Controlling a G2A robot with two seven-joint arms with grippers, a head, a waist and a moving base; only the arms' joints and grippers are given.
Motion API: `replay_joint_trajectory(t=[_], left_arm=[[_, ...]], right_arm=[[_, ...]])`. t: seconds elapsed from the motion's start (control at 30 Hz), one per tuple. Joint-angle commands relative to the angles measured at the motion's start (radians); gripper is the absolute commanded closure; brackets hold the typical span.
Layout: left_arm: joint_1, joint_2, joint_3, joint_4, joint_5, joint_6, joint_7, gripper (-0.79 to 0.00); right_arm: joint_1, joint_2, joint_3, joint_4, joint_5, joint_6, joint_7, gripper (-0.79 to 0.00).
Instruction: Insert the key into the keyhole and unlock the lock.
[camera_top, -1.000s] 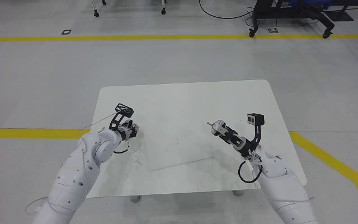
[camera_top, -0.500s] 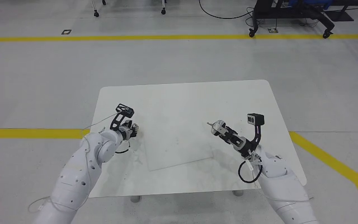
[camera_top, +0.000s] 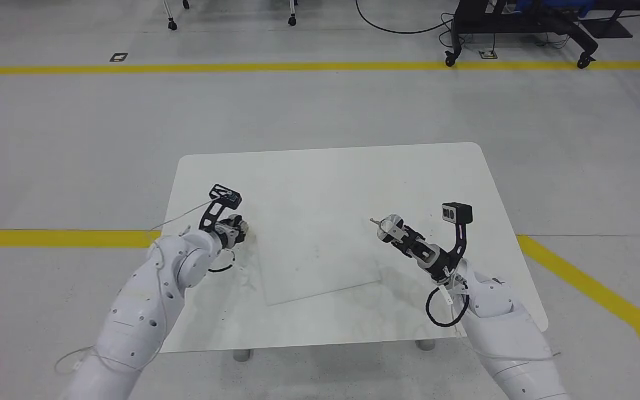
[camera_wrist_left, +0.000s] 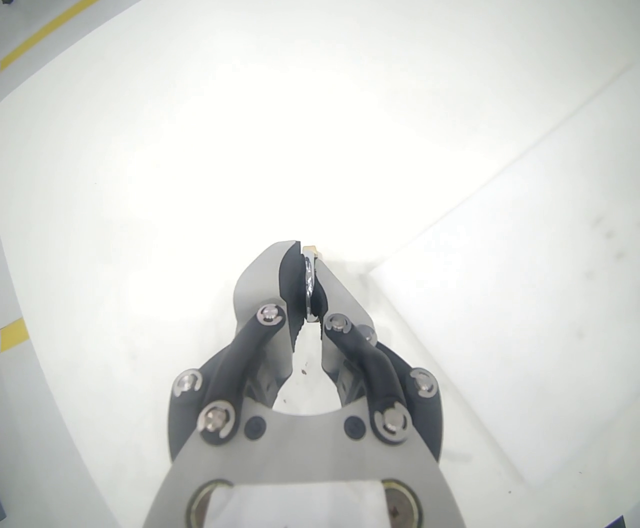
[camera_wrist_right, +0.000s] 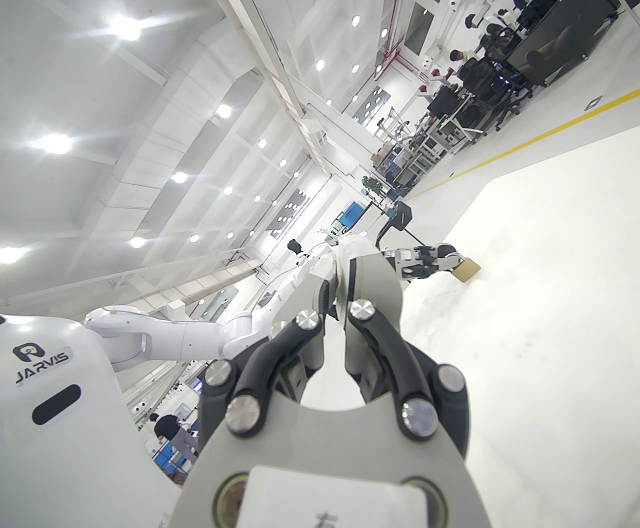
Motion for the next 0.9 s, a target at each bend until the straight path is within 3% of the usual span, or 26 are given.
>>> replay_joint_trajectory(t=[0.0,0.23,0.4,0.5,0.6,0.67,0.87], left_arm=[[0.000,-0.002,-0.002,0.005,-0.011,0.004,0.013,0.000],[-0.014,-0.017,-0.067,0.040,-0.254,0.000,0.087,0.000],[-0.006,-0.012,-0.132,0.047,-0.449,-0.145,0.050,0.000],[0.010,0.001,-0.186,0.055,-0.645,-0.306,-0.103,0.000],[0.013,0.019,-0.237,0.100,-0.964,-0.451,-0.427,0.000],[0.004,0.031,-0.254,0.121,-1.130,-0.453,-0.617,0.000],[0.021,0.074,-0.232,0.052,-1.320,-0.322,-0.748,0.000]], right_arm=[[0.000,0.000,0.000,0.000,0.000,0.000,0.000,0.000],[0.000,0.000,0.000,0.000,0.000,0.000,0.000,0.000],[0.000,0.000,0.000,0.000,0.000,0.000,0.000,0.000],[0.000,0.000,0.000,0.000,0.000,0.000,0.000,0.000],[0.000,0.000,0.000,0.000,0.000,0.000,0.000,0.000],[0.000,0.000,0.000,0.000,0.000,0.000,0.000,0.000],[0.000,0.000,0.000,0.000,0.000,0.000,0.000,0.000]])
